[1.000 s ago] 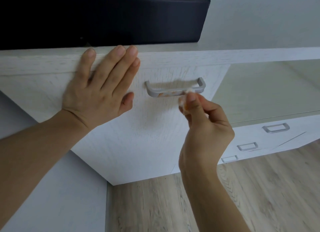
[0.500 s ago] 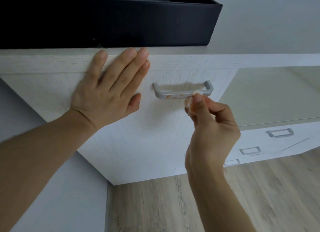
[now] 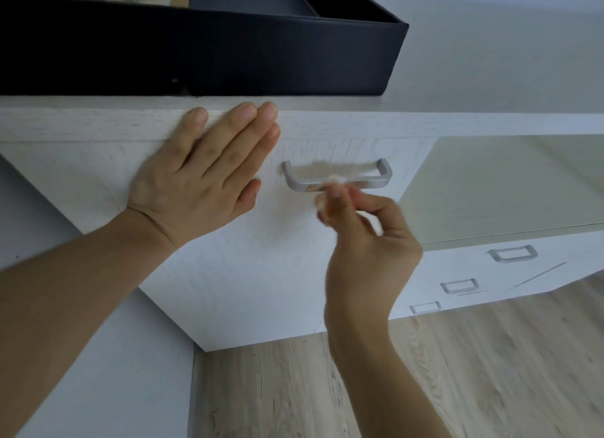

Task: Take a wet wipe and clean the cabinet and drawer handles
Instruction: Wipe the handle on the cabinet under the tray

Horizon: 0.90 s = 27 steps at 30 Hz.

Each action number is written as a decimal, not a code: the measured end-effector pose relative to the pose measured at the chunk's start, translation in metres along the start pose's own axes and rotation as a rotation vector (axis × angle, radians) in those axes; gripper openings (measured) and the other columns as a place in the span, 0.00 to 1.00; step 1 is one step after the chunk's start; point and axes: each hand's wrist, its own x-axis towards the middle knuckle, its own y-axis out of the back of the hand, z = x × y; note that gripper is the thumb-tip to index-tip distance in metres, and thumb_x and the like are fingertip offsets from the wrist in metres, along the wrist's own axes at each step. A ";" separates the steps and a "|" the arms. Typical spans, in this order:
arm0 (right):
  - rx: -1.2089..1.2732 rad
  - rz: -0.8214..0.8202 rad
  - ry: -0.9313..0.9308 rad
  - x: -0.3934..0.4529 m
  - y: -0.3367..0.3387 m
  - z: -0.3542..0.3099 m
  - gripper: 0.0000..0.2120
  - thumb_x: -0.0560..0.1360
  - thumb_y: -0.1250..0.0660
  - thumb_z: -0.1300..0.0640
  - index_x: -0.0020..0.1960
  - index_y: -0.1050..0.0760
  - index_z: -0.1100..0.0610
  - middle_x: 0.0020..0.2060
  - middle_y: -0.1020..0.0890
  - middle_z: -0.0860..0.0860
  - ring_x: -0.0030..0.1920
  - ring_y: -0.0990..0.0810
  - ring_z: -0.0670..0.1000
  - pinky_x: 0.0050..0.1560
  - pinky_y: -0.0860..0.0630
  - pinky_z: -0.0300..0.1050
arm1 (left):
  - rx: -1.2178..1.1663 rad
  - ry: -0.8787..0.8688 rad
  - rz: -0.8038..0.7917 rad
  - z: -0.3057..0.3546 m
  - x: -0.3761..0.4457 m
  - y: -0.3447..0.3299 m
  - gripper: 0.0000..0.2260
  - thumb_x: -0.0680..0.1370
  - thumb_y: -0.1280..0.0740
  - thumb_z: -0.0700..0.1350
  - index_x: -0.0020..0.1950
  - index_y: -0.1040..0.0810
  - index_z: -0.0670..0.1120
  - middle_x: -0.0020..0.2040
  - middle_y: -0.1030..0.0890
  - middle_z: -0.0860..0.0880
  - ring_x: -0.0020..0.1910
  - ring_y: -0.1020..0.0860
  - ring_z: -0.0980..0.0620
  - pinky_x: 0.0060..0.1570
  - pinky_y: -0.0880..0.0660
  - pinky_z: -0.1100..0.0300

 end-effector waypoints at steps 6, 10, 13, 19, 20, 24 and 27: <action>0.007 0.089 0.033 -0.002 -0.001 -0.003 0.03 0.70 0.26 0.57 0.43 0.19 0.52 0.42 0.17 0.54 0.38 0.16 0.50 0.41 0.21 0.35 | -0.017 0.001 -0.015 0.000 0.001 0.002 0.30 0.79 0.46 0.52 0.76 0.45 0.36 0.77 0.52 0.38 0.77 0.53 0.43 0.74 0.53 0.47; 0.006 0.084 0.071 -0.007 -0.012 -0.001 0.07 0.71 0.27 0.59 0.38 0.20 0.49 0.43 0.19 0.57 0.41 0.17 0.54 0.43 0.20 0.38 | -0.019 -0.001 -0.013 -0.001 0.001 0.002 0.30 0.79 0.46 0.52 0.76 0.45 0.36 0.77 0.52 0.38 0.77 0.53 0.43 0.74 0.53 0.47; 0.017 0.100 0.087 -0.004 -0.011 0.000 0.06 0.71 0.27 0.60 0.39 0.20 0.50 0.42 0.19 0.59 0.41 0.17 0.55 0.44 0.19 0.41 | -0.025 0.000 -0.017 0.000 0.001 0.003 0.31 0.79 0.46 0.52 0.76 0.46 0.36 0.77 0.53 0.38 0.77 0.53 0.43 0.74 0.53 0.48; -0.050 0.086 0.139 -0.007 -0.013 0.002 0.07 0.71 0.26 0.57 0.38 0.20 0.46 0.42 0.18 0.58 0.41 0.17 0.55 0.43 0.18 0.44 | -0.012 0.003 -0.012 0.000 0.001 0.001 0.31 0.79 0.46 0.52 0.76 0.45 0.36 0.77 0.52 0.38 0.77 0.53 0.43 0.74 0.52 0.48; -0.048 0.087 0.135 -0.007 -0.012 0.002 0.07 0.71 0.27 0.57 0.39 0.21 0.46 0.42 0.18 0.57 0.41 0.17 0.55 0.43 0.18 0.44 | -0.009 0.003 -0.013 0.000 0.001 0.002 0.31 0.79 0.46 0.53 0.76 0.45 0.36 0.77 0.52 0.38 0.77 0.53 0.43 0.74 0.52 0.47; -0.094 0.085 0.179 -0.003 -0.008 0.001 0.06 0.71 0.26 0.56 0.39 0.21 0.45 0.41 0.17 0.55 0.40 0.17 0.51 0.43 0.19 0.41 | -0.012 0.008 -0.014 0.001 0.001 0.001 0.32 0.78 0.45 0.53 0.76 0.45 0.36 0.77 0.52 0.38 0.77 0.53 0.43 0.74 0.53 0.47; -0.082 0.078 0.196 -0.006 -0.012 0.002 0.07 0.71 0.27 0.57 0.40 0.21 0.46 0.41 0.17 0.55 0.39 0.17 0.49 0.42 0.21 0.37 | -0.015 0.003 -0.015 0.000 0.001 0.002 0.32 0.78 0.45 0.53 0.76 0.45 0.36 0.77 0.53 0.38 0.76 0.53 0.43 0.74 0.53 0.47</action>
